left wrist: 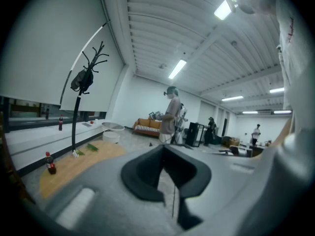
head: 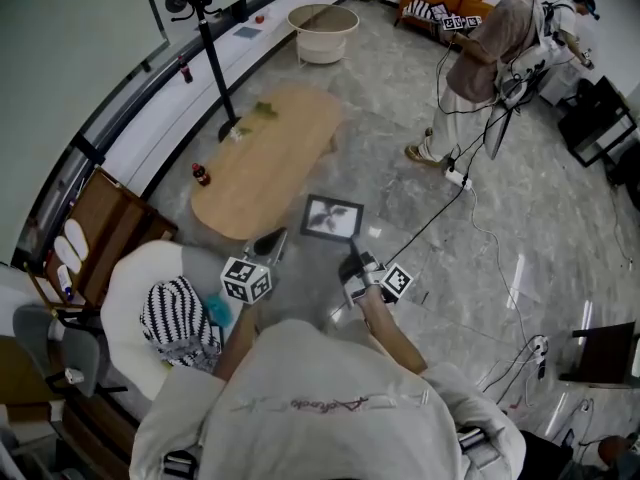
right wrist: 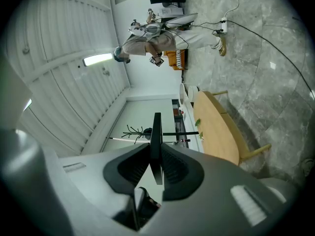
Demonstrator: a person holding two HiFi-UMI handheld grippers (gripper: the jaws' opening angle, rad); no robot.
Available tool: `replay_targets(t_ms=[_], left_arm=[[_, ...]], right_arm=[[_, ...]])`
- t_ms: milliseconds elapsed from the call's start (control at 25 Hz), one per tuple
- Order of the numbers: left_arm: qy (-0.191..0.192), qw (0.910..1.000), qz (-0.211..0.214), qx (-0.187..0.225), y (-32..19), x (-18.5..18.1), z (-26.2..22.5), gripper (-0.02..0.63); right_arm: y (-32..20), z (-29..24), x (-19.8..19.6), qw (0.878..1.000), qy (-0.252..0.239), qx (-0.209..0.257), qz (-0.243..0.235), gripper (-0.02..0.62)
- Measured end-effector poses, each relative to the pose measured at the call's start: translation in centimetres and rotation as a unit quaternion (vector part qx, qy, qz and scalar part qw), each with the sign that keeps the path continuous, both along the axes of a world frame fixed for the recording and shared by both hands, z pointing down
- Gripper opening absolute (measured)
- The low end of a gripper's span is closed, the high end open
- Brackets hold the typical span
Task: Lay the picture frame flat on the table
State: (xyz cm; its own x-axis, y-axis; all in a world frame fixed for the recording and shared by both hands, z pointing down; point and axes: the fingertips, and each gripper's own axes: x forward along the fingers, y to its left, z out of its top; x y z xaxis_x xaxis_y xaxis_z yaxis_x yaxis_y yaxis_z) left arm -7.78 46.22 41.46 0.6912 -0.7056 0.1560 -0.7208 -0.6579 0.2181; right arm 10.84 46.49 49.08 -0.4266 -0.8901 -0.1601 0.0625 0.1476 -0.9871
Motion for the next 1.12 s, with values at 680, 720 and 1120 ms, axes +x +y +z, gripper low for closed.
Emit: replay_targets(t_ms=[680, 720, 1120], left_arm=[[-0.011, 0.9999, -0.013, 0.004, 0.4, 5.7, 0.9, 0.000], [-0.011, 0.9998, -0.014, 0.006, 0.4, 6.1, 0.9, 0.000], [-0.012, 0.9997, -0.019, 0.004, -0.2, 6.8, 1.5, 0.000]], right_arm=[[-0.7, 0.2, 4.1, 1.000, -0.004, 0.003, -0.021, 0.072], [-0.7, 0.2, 4.3, 1.000, -0.004, 0.003, -0.023, 0.074], [-1.7, 0.4, 4.7, 1.000, -0.014, 0.003, -0.027, 0.072]])
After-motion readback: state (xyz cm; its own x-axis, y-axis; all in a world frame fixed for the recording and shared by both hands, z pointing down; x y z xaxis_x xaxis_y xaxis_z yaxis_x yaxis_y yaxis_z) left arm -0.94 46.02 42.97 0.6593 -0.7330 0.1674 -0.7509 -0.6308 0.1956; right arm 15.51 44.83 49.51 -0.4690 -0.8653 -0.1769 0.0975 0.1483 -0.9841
